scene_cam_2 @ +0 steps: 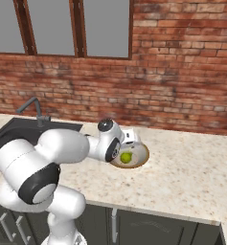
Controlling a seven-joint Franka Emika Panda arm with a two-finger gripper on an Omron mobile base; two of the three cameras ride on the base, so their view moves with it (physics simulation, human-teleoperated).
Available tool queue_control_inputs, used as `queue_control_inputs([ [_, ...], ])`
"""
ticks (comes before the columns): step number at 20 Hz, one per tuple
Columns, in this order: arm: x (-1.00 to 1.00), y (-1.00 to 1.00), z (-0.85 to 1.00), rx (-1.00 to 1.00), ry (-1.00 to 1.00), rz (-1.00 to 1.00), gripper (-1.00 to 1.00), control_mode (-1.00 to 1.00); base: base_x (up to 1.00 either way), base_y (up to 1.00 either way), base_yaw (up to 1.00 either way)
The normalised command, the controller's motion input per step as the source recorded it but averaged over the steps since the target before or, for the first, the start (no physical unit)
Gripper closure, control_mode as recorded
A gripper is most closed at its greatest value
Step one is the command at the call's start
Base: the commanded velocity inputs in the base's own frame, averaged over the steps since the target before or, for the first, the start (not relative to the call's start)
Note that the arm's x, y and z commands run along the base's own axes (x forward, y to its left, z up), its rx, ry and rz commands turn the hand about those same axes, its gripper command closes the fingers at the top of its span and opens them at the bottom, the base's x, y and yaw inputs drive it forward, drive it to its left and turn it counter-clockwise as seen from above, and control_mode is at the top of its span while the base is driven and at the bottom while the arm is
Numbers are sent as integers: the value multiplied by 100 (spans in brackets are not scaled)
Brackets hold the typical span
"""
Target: Pick the potatos from the cabinet and place them in one bowl. Pick the pear from the sink and place it in the other bowl.
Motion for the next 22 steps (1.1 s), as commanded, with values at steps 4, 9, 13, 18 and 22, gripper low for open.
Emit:
queue_control_inputs([
  [4,0,6,77,0,18,-4,-100,-100,0,0,0],
  [9,-38,12,74,6,17,0,-100,-100,0,0,0],
  [13,-83,29,68,10,14,0,-100,-100,0,0,0],
  [18,-100,54,49,2,13,0,-100,-100,0,0,0],
  [22,-100,68,20,0,7,0,-100,-100,0,0,0],
])
